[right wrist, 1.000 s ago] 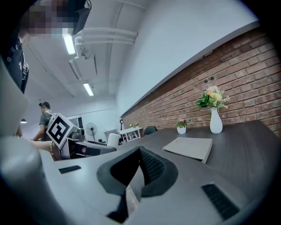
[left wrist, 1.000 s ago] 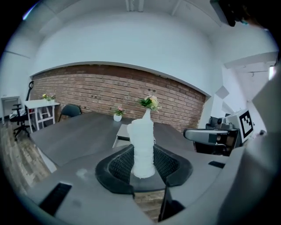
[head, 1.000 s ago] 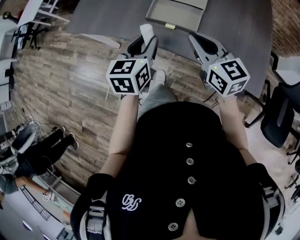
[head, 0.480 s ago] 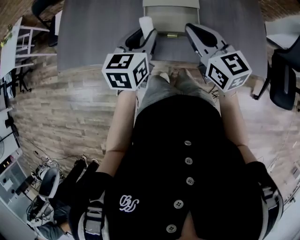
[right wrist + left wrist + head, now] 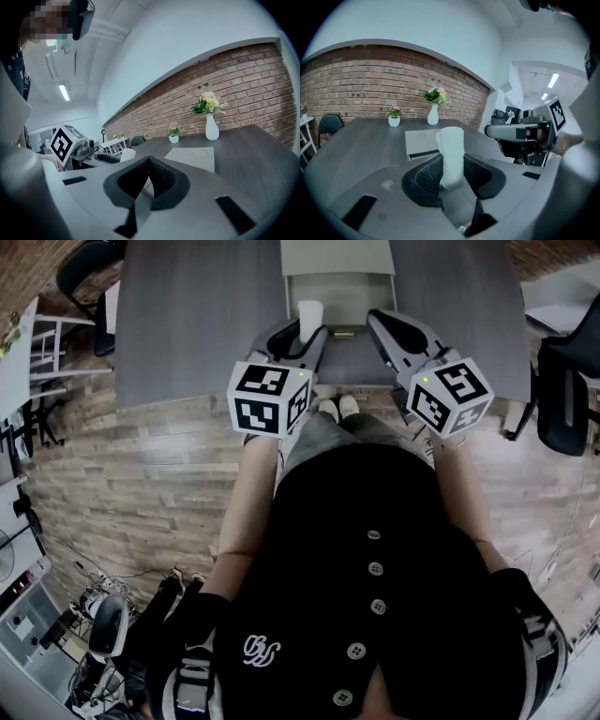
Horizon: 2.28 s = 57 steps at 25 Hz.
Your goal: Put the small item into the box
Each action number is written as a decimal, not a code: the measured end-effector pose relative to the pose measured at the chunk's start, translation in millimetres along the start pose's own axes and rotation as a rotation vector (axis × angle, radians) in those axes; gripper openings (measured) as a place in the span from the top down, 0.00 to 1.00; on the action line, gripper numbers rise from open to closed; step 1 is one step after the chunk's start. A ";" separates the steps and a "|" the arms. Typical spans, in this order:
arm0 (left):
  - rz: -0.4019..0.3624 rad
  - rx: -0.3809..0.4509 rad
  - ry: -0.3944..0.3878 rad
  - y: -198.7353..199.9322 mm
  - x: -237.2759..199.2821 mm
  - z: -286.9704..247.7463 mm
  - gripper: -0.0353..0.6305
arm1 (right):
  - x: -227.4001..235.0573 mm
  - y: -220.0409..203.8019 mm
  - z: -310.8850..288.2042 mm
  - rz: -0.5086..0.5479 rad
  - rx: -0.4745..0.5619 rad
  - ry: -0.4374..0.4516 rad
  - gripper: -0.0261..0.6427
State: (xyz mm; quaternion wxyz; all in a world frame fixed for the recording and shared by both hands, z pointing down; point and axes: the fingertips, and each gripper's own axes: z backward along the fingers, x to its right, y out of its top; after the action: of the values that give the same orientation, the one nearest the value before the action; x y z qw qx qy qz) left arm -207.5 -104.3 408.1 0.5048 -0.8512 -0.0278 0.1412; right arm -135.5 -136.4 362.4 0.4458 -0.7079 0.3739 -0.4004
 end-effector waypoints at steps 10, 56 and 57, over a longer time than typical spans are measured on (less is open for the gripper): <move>-0.322 -0.195 -0.037 7.7 -22.8 -61.5 0.75 | 38.9 -9.6 -20.9 -0.024 -0.047 -0.001 0.95; -0.485 -0.203 -0.126 33.4 11.1 -88.3 0.79 | 63.2 0.7 -24.7 -0.006 -0.074 0.029 0.95; -0.459 -0.178 -0.104 34.3 14.8 -82.5 0.82 | 60.6 1.9 -21.3 0.003 -0.067 0.032 0.95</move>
State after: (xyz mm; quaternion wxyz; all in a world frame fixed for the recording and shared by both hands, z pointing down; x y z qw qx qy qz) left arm -174.4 -188.5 412.4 0.4446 -0.8552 -0.2585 0.0638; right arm -130.8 -197.9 380.7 0.4163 -0.7153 0.3954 -0.3983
